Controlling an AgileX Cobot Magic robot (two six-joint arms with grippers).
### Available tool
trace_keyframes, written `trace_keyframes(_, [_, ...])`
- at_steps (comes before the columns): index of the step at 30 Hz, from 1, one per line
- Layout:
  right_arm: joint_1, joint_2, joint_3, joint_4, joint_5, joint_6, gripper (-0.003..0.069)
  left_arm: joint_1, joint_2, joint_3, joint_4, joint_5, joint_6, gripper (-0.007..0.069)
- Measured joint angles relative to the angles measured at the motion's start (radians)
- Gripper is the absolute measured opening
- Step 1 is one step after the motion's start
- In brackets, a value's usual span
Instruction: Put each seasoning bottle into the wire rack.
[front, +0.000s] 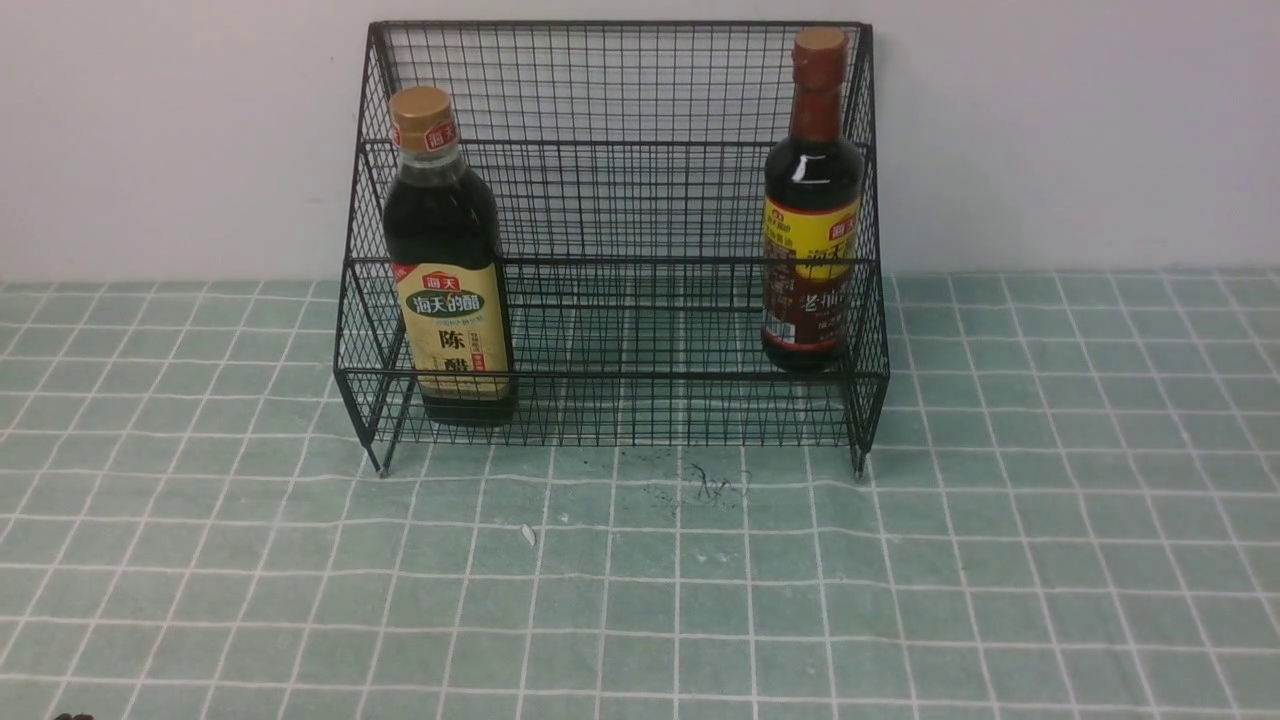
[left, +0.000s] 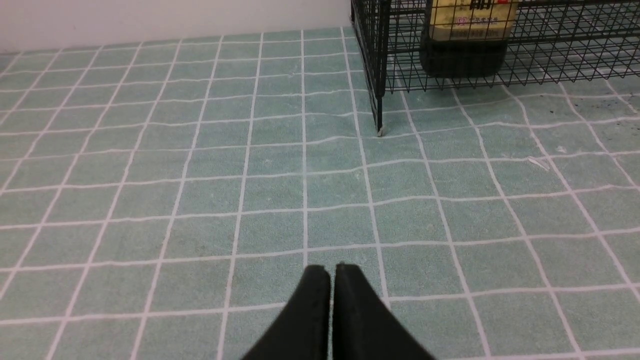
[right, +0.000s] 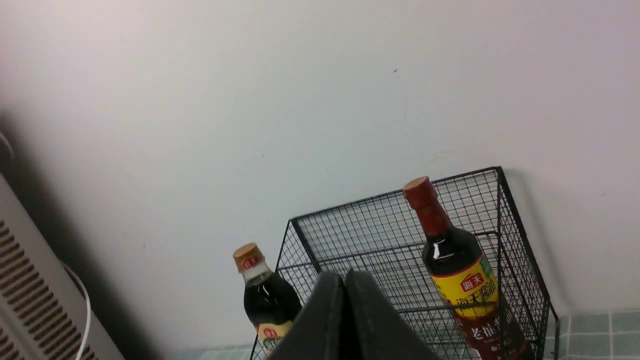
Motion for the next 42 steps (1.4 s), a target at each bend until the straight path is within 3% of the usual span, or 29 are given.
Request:
trace_keyframes(4, [0.0,-0.038,0.075,0.015,-0.097,-0.062,-0.0013,0.0,0.0,0.0,0.0,0.0,0.0,-0.0006])
trace_keyframes(7, [0.0,-0.045,0.135,-0.012,-0.185,-0.201,-0.0013,0.0,0.0,0.0,0.0,0.0,0.0,-0.0006])
trace_keyframes(13, [-0.002,-0.05,0.248,-0.075,-0.201,-0.415,-0.0013,0.0,0.0,0.0,0.0,0.0,0.0,-0.0006])
trace_keyframes(19, [-0.078,-0.112,0.372,-0.082,-0.181,-0.511,-0.0013,0.0,0.0,0.0,0.0,0.001,0.0,-0.0006])
trace_keyframes(24, [-0.141,-0.155,0.438,-0.082,-0.181,-0.512,-0.0013,0.0,0.0,0.0,0.0,0.001,0.0,-0.0006])
trace_keyframes(33, [-0.143,-0.158,0.487,-0.098,-0.198,-0.507,-0.0013,0.0,0.0,0.0,0.0,0.001,0.0,-0.0006])
trace_keyframes(39, [-0.194,-0.214,0.566,-0.271,-0.186,-0.306,-0.0013,0.0,0.0,0.0,0.0,0.001,0.0,-0.0006])
trace_keyframes(40, [-0.21,-0.228,0.576,-0.344,-0.169,-0.202,-0.0013,0.0,0.0,0.0,0.0,0.001,0.0,-0.0006])
trace_keyframes(42, [-0.224,-0.233,0.576,-0.393,-0.135,-0.149,-0.0013,0.0,0.0,0.0,0.0,0.001,0.0,-0.0006])
